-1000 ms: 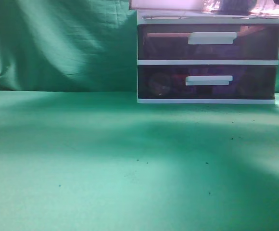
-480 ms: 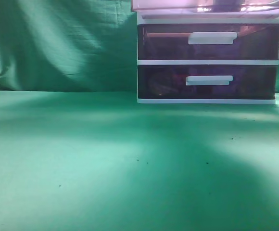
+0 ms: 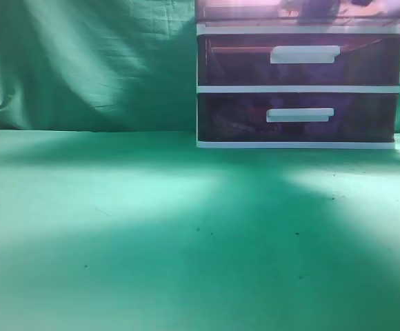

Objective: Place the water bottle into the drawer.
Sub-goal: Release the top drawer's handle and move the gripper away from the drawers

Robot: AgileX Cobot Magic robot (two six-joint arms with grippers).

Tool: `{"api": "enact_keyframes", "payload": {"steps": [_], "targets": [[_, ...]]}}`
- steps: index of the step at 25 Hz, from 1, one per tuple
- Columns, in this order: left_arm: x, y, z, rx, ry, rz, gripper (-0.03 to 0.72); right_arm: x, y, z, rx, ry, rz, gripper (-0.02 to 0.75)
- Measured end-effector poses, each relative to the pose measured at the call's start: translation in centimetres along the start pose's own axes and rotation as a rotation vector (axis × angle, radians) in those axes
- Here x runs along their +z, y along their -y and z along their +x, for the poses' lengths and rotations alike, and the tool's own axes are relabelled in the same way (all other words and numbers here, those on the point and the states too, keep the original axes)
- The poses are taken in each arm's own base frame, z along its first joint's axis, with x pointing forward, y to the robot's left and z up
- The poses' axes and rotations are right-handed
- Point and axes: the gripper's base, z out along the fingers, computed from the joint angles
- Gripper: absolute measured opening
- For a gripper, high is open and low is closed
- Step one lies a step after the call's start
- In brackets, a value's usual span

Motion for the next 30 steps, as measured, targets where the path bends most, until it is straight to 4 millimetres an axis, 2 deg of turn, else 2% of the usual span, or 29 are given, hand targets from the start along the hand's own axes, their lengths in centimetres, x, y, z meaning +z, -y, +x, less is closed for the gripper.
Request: {"api": "enact_keyframes", "payload": {"steps": [7,12,20,25,26,30], "targets": [[0.0,0.1,0.0,-0.014,-0.001,0.008,0.000,2.8,-0.1,0.5,-0.026,0.034,0.091,0.083],[0.0,0.1,0.3,-0.026,-0.030,0.012,0.000,4.0,-0.3,1.1,-0.035,0.056,0.162,0.083],[0.0,0.1,0.4,-0.026,-0.041,0.011,0.000,4.4,-0.1,1.4,-0.032,0.069,0.204,0.083],[0.0,0.1,0.4,-0.026,-0.043,0.011,0.000,4.4,0.0,1.4,0.038,0.088,0.225,0.083],[0.0,0.1,0.4,-0.026,-0.043,0.011,0.000,4.5,0.1,1.4,0.059,0.095,0.230,0.156],[0.0,0.1,0.4,-0.026,-0.044,0.011,0.000,4.4,0.4,1.2,0.167,0.126,0.256,0.348]]}}
